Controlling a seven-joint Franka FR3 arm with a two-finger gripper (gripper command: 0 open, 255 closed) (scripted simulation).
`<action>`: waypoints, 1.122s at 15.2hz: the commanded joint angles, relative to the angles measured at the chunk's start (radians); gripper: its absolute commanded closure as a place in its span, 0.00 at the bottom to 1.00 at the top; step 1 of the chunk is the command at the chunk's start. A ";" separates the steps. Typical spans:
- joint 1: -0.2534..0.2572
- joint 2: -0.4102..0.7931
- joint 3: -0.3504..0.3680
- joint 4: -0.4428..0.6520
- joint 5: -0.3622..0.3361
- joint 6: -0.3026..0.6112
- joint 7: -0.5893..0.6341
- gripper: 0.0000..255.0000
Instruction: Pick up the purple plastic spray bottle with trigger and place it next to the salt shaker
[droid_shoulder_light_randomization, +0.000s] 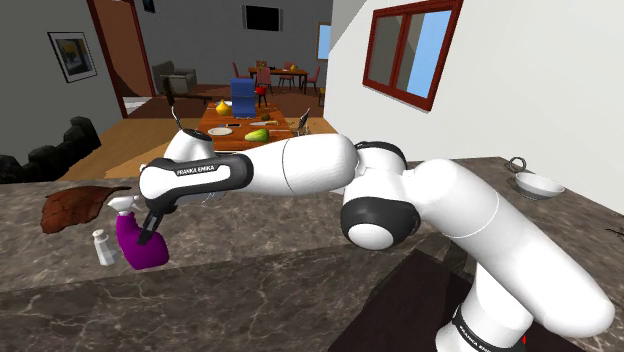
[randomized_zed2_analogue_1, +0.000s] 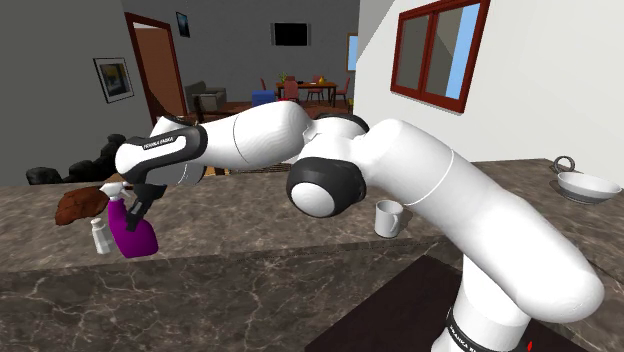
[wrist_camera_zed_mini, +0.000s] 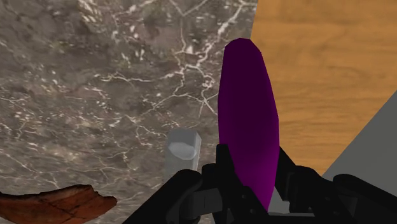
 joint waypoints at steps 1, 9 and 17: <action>0.000 0.000 0.000 0.000 0.000 0.000 0.000 1.00; 0.007 -0.044 -0.004 -0.050 0.001 0.002 -0.012 0.00; 0.022 -0.155 -0.019 -0.165 -0.003 -0.004 -0.035 0.00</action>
